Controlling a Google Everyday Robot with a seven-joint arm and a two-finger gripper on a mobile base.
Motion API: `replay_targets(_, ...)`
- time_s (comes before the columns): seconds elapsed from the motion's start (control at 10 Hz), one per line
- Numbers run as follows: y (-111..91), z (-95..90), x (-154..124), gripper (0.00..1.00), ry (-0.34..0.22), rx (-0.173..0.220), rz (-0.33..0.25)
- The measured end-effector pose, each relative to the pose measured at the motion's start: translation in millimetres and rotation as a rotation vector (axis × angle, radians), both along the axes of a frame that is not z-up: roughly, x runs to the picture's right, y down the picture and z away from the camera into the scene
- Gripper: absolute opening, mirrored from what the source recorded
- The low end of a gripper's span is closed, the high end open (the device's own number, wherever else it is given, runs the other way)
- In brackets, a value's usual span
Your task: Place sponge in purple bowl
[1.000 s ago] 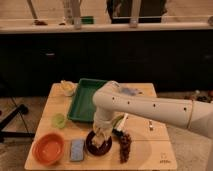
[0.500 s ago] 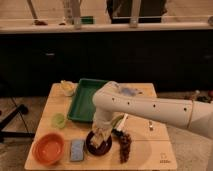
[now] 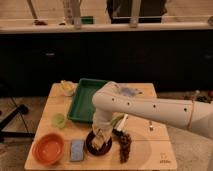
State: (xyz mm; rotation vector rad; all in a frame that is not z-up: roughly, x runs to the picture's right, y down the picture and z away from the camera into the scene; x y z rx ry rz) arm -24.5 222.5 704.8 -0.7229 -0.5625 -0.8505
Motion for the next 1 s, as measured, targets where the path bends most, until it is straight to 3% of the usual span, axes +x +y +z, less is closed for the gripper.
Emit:
replay_targets(0.3,-1.7,-1.6,-3.0,0.01,-0.042,-0.007,-0.011)
replay_targets(1.0,-1.5,-7.7,-6.9,0.0,-0.083,-0.014,-0.011)
